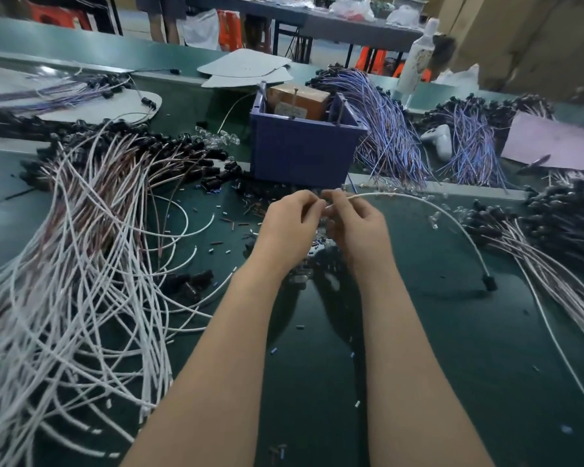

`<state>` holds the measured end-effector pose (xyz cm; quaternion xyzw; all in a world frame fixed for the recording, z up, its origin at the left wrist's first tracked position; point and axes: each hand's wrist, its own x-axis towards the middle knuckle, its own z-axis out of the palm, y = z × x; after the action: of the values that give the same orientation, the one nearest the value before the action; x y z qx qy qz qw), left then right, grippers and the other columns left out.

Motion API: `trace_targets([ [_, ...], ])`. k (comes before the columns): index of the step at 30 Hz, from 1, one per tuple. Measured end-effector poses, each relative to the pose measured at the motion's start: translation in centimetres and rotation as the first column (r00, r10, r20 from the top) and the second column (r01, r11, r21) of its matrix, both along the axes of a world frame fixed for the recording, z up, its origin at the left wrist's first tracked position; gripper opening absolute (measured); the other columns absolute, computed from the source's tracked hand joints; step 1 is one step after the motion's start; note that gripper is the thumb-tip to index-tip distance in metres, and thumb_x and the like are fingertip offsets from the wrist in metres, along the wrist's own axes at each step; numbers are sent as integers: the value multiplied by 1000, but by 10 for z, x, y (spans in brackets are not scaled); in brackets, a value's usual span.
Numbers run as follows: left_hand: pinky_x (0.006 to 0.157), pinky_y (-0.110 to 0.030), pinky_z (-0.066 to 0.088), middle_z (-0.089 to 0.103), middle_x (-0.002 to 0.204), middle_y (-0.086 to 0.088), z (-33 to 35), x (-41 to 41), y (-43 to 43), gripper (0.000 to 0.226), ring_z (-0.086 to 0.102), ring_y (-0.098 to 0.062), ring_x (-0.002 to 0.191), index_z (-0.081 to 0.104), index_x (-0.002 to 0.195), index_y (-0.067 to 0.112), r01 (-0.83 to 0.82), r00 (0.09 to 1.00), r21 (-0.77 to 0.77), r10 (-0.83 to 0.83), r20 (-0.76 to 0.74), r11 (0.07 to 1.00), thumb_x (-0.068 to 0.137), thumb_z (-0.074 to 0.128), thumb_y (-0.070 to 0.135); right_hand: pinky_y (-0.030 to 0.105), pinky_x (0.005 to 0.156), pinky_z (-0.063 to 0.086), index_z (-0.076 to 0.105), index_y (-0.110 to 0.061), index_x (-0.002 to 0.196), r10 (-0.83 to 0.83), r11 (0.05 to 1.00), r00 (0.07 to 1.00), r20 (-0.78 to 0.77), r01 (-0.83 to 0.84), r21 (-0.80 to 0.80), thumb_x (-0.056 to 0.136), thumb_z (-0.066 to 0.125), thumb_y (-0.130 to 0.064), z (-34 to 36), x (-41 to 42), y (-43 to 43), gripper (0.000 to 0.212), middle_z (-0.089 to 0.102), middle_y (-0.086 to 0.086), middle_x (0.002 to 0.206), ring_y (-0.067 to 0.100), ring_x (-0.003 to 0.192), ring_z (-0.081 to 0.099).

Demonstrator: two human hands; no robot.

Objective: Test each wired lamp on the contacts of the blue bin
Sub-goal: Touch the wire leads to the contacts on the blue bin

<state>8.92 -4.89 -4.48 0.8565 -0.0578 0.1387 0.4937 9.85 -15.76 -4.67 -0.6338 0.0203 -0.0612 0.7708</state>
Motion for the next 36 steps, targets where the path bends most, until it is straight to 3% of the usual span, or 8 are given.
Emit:
trace_targets([
  [8,90,-35,46,66,89,6,-6,3,9,12,62,-20,92,66,95,20,-184,981,131,191,-44,974,94,55,26,14,44,43,62,-7,76,-228,959,974,6,223,177,98,50,-17,0,2,-7,27,55,-4,53,3,41,48],
  [12,88,-34,30,68,98,5,-4,4,18,14,59,-21,97,65,99,22,-346,931,215,363,-44,913,96,52,27,14,44,45,58,-7,74,-341,889,940,-8,325,323,100,47,-19,4,2,-14,30,58,-7,47,3,41,52],
  [19,100,-41,38,61,115,-5,2,1,27,18,52,-27,111,63,104,14,-498,862,95,504,-54,862,94,49,13,14,47,48,59,-8,74,-321,795,942,-99,324,512,99,48,-17,9,0,-19,29,62,-5,49,4,44,57],
  [22,103,-40,35,47,131,-4,2,1,20,30,41,-26,121,62,115,17,-425,900,143,434,-38,894,88,52,11,15,50,52,62,-4,80,-191,761,976,-109,217,611,99,48,-15,13,-1,-12,26,67,1,57,7,51,64],
  [26,81,-24,43,65,97,3,6,-1,6,27,61,-15,95,66,109,13,-118,987,-140,101,-125,983,96,52,31,14,47,52,62,-1,82,-6,666,990,-138,107,738,99,47,-16,16,-2,-8,27,68,7,62,8,52,65],
  [30,86,-22,46,64,97,7,9,0,-9,21,59,-9,94,58,97,19,-14,989,-600,-78,-128,800,102,40,29,13,46,50,61,-1,83,182,867,950,-253,-34,497,102,42,-20,18,-6,8,32,66,5,58,6,48,61],
  [32,79,-23,48,66,89,7,9,4,-5,26,60,-7,85,55,86,20,-127,987,-768,4,-160,628,103,36,21,14,44,48,61,-2,82,221,972,921,-321,-183,145,102,41,-28,24,-11,8,38,62,2,52,7,44,56],
  [36,68,-25,52,66,60,6,7,8,9,29,64,-8,70,53,82,14,-333,942,-874,77,-327,354,103,33,14,13,40,39,63,-9,78,295,853,934,-199,-352,-386,95,54,-35,42,-25,-13,32,58,-2,53,4,40,47],
])
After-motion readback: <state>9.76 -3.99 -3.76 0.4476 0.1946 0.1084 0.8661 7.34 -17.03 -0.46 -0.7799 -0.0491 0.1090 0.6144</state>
